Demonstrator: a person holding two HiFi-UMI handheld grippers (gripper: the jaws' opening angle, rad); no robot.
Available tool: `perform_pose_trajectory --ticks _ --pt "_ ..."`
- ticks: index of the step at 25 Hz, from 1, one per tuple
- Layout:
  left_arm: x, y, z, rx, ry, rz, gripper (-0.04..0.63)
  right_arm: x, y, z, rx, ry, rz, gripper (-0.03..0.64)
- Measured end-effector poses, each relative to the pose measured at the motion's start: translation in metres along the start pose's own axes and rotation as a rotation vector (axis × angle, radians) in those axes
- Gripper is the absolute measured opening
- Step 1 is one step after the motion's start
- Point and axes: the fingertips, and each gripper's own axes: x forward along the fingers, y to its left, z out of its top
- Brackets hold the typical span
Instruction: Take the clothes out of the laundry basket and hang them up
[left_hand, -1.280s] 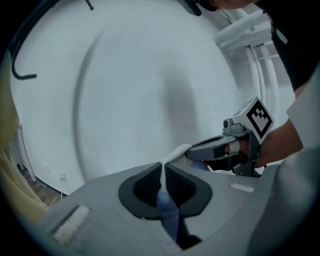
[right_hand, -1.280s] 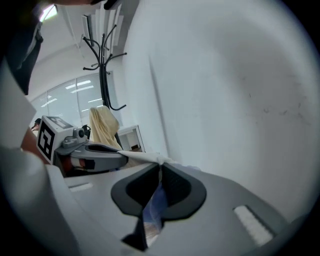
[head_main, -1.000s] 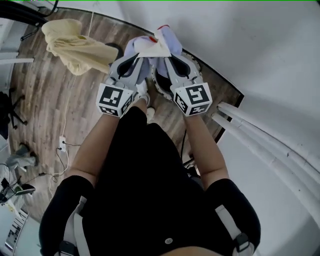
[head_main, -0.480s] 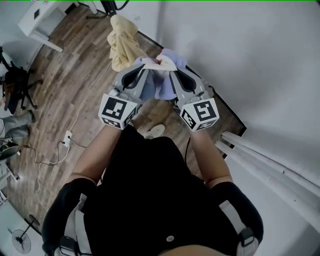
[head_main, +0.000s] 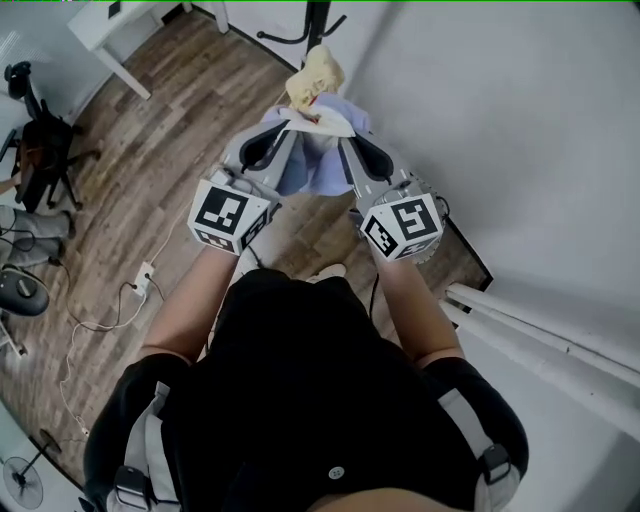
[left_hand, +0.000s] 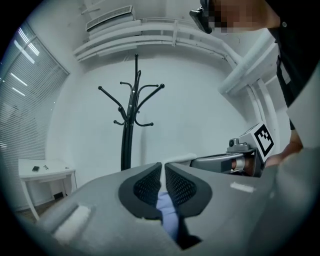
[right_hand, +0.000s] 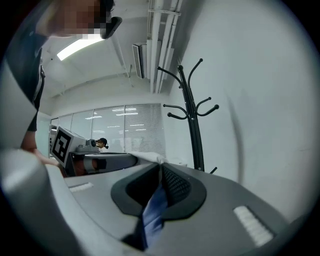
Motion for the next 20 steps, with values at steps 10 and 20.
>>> perform_pose_trajectory --ticks 10,20 --pt "-0.051 0.128 0.012 0.026 -0.006 -0.053 0.012 0.113 0.073 0.005 0.006 -0.013 -0.083 0.026" --pt "-0.035 0.193 0.022 0.002 -0.019 -0.092 0.014 0.178 0.073 0.012 -0.001 -0.012 -0.120 0.026"
